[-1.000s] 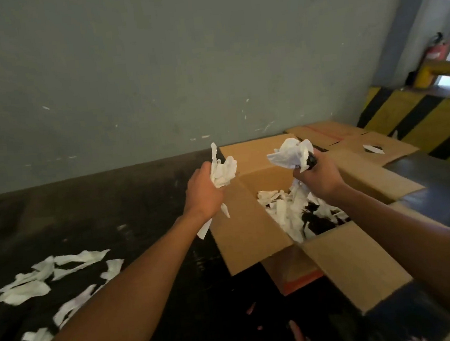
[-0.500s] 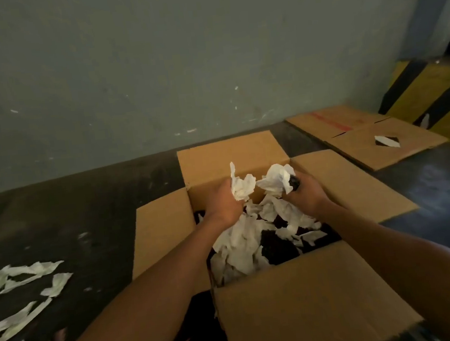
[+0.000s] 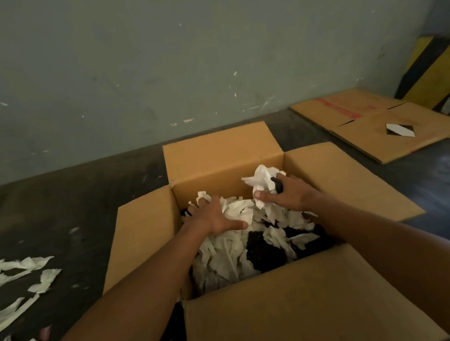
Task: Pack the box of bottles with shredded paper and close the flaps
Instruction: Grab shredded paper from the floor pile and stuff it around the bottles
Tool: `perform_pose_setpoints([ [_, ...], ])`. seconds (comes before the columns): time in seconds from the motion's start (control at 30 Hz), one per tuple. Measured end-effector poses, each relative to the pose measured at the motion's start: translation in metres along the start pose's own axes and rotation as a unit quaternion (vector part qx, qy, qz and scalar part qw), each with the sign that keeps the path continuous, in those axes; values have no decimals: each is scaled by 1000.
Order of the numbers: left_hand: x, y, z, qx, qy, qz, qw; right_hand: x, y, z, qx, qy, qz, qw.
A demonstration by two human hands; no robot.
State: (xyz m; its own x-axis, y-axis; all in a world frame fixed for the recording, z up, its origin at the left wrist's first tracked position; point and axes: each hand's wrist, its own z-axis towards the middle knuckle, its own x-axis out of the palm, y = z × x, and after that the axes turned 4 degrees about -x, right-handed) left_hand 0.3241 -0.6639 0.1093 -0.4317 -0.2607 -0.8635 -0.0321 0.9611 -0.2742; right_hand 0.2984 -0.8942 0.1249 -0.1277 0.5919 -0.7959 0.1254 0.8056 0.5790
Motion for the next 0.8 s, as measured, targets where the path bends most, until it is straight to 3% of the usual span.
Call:
perform_pose_setpoints([
  [0.13,6,-3,-5,-14,33,61,998,1,2,-2,1,67,-99,993],
  [0.23,9,-8,-11,-31,39,70,996,6,4,-1,11,75,-93,993],
  [0.4,18,-5,-22,15,-58,58,997,11,3,2,-67,4,-62,996],
  [0.47,25,-2,-25,19,-18,85,996,15,-1,0,-56,38,-84,994],
  [0.53,28,-1,-28,-11,71,108,992,17,-2,-3,-28,93,-115,989],
  [0.6,22,1,-27,-37,157,38,986,10,-1,-6,6,156,-149,977],
  [0.67,14,2,-24,-12,193,-23,981,1,2,-11,3,192,-115,975],
  [0.7,11,2,-24,7,169,-5,986,-1,2,-12,-11,179,-75,981],
  [0.8,14,2,-28,41,-9,64,997,6,-1,-17,-45,69,38,996],
])
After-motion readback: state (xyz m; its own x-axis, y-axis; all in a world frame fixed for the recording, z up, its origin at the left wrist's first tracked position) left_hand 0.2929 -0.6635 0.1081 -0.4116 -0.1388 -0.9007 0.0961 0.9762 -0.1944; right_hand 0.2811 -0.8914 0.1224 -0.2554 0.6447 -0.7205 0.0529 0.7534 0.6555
